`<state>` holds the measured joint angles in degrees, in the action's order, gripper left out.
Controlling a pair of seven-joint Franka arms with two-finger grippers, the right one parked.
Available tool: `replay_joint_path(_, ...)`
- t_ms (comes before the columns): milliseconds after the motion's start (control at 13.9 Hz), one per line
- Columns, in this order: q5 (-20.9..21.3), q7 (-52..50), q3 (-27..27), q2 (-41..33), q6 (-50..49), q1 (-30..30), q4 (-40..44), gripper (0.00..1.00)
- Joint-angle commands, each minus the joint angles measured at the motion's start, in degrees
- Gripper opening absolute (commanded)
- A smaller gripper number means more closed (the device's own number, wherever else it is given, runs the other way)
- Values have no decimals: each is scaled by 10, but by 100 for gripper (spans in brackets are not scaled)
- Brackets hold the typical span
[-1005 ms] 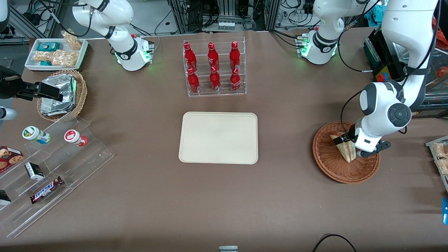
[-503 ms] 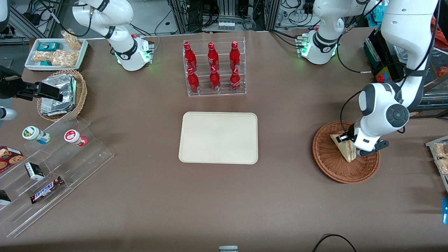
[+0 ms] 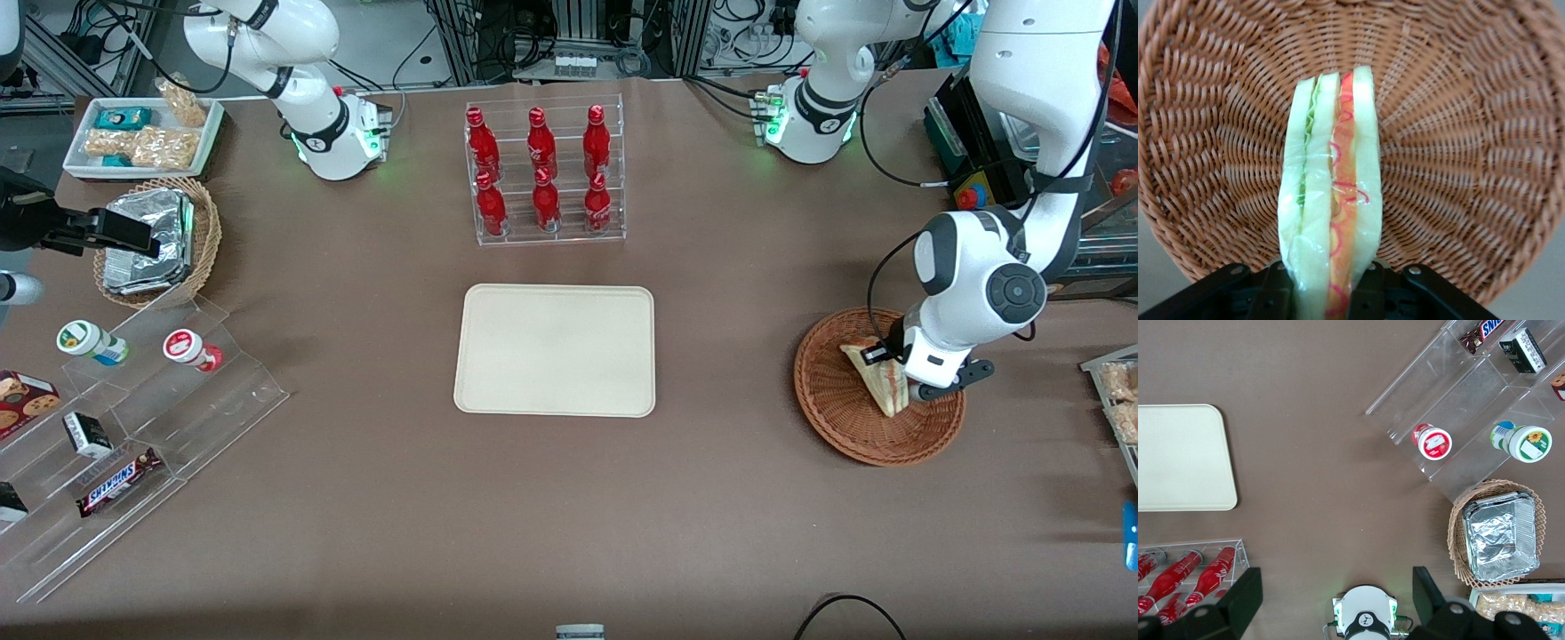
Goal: Place sandwich from basket to tray
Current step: 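Close the left gripper on the sandwich, then lift the sandwich and carry it toward the cream tray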
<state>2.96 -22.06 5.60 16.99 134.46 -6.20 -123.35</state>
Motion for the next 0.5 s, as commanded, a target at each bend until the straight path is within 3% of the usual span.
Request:
replay_joint_path(0, 5, -1, 14, -50, -63, 13, 5, 18)
replay_joint_path(287, 3, -24, 76, -75, -209, 43, 65, 18)
replay_joint_path(431, -1, -98, 99, -58, -270, 79, 123, 18)
